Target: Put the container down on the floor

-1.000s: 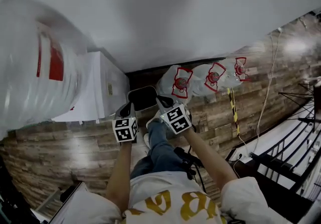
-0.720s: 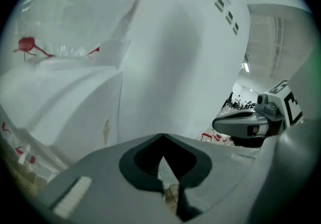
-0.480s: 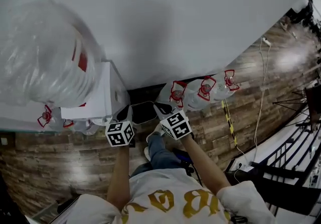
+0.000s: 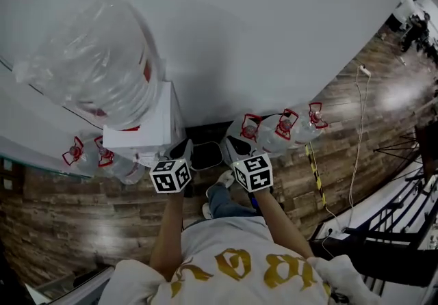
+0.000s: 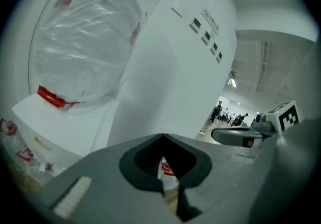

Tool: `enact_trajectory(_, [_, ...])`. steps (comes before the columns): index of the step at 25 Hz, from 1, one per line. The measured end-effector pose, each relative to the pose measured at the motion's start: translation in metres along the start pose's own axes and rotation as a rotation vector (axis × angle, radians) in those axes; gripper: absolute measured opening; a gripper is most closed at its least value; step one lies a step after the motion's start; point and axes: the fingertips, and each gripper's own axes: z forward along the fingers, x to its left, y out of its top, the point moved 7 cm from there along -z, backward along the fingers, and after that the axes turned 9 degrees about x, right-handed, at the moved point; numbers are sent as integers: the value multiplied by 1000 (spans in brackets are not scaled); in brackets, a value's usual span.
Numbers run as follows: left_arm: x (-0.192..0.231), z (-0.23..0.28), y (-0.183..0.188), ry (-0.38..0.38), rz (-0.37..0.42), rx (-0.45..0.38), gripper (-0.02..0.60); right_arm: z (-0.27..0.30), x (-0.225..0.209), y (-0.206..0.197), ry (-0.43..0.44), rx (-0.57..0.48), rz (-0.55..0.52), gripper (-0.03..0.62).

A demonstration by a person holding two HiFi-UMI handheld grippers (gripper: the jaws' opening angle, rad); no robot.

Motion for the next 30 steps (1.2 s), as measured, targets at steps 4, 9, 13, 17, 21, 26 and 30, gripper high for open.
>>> enact_trajectory(4, [7,-16,7,2,70,9,0,-10,8,4,-35,-3,-43,29])
enact_trajectory(9, [3,-35,6,-10,99,-13,0,-20,9,3,-80,3,-67,29])
enact_trajectory(13, [6,-43,-7,64,77,-28,1,-19,10,-1,-86,-13,-31,29])
enact_trajectory(17, [8,-45,-10,87,58,-48,0,-16,15,2,-75,-15,-37,29])
enact_trajectory(21, [7,-46,0,59,86,-53,0,-14,19,8,-62,-7,-83,29])
enact_trajectory(26, [5,-54,1,53,70,-67,0,-13,18,8,-62,-1,-79,29])
enact_trajectory(30, [3,-54,-3,53,67,-54,0,-14,18,8,-64,-6,-68,29])
